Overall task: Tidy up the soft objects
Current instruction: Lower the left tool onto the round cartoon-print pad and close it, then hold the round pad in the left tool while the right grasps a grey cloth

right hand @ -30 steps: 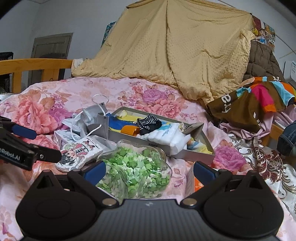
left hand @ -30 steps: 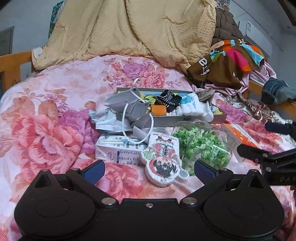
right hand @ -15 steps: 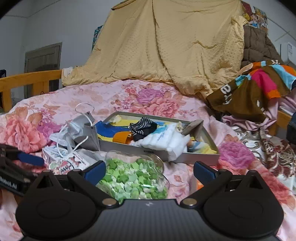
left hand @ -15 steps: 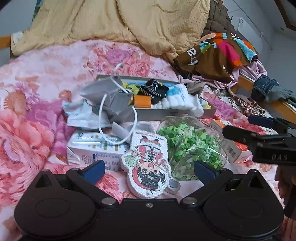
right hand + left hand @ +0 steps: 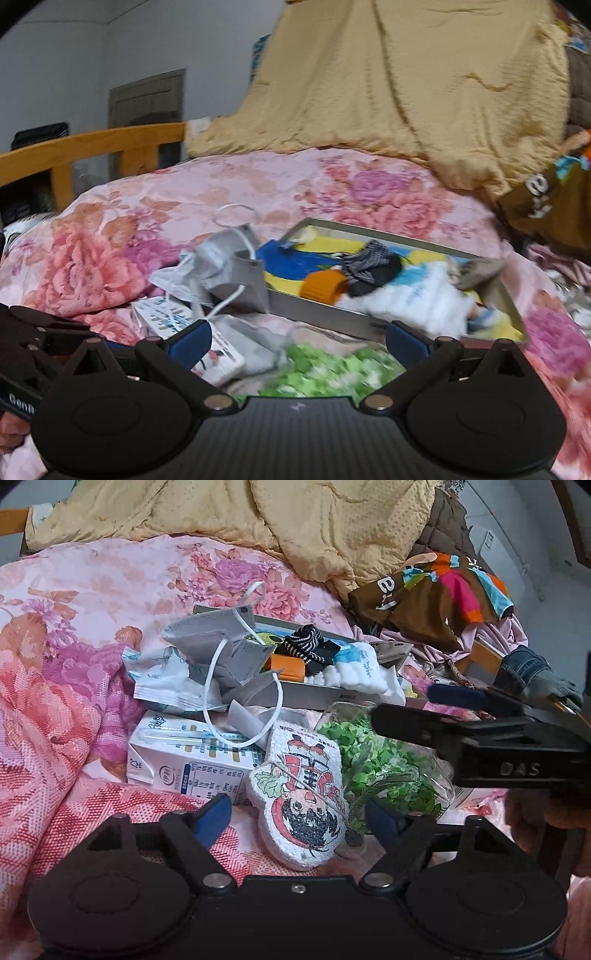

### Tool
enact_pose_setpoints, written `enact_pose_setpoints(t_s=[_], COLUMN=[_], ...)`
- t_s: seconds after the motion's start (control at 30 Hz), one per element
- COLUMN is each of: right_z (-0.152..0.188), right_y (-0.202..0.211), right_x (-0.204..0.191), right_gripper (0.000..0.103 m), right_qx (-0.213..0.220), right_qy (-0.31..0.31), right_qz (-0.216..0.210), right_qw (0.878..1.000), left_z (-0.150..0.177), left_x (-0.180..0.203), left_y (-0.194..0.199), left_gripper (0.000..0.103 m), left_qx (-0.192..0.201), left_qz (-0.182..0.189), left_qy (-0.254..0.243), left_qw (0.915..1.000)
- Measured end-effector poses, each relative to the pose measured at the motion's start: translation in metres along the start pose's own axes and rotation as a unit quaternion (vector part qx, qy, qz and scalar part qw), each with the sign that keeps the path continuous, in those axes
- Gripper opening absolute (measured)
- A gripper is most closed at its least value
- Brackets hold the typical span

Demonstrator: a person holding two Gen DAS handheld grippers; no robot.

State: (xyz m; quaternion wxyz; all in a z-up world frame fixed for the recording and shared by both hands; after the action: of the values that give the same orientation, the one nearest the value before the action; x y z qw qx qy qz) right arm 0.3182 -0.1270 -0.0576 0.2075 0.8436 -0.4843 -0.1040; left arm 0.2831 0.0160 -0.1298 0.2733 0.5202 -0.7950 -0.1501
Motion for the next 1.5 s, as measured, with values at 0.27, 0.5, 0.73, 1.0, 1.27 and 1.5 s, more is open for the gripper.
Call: enact_pose_setpoints(t_s=[0.27, 0.5, 0.73, 1.0, 1.27, 1.5], right_z=[-0.009, -0.015, -0.009, -0.008, -0.006, -0.003], right_y=[-0.031, -0.053, -0.057, -0.064, -0.081, -0.081], right_x=[-0.021, -0.039, -0.045, -0.040, -0.039, -0.031], right_gripper=[0.101, 0.086, 0.075, 0.075, 0.075, 0.067], right_qx=[-0.038, -0.078, -0.114, -0.145, -0.171, -0.184], right_qy=[0.024, 0.062, 0.084, 0.056, 0.035, -0.002], right_qz=[-0.054, -0.084, -0.092, -0.092, -0.096, -0.123], right_qw=[0.998, 0.991, 0.986, 0.983, 0.980, 0.975], left_z=[0.007, 0.013, 0.016, 0.018, 0.021, 0.022], left_x=[-0.002, -0.001, -0.004, 0.001, 0.000, -0.003], left_y=[-0.004, -0.007, -0.005, -0.002, 0.006, 0.015], left_gripper=[0.061, 0.047, 0.041, 0.037, 0.026, 0.017], left_qx=[0.003, 0.003, 0.018, 0.018, 0.026, 0.046], left_qz=[0.012, 0.027, 0.034, 0.028, 0.028, 0.034], left_qy=[0.007, 0.010, 0.027, 0.019, 0.070, 0.121], left_qw=[0.9999, 0.9996, 0.9989, 0.9992, 0.9968, 0.9910])
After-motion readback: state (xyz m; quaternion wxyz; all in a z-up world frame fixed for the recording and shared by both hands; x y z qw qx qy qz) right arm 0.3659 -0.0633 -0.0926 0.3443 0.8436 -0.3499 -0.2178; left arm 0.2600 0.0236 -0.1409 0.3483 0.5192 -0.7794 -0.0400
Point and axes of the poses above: each gripper's, at about its wrist camera, not at the fingertips, and y roughly against the way its jaws point, x to its right, z to its underside, the point moved 7 cm from there along -y, roughly the way its jaws point, and after that the axes turned 6 degrees about -y, right-handed, at the moved point
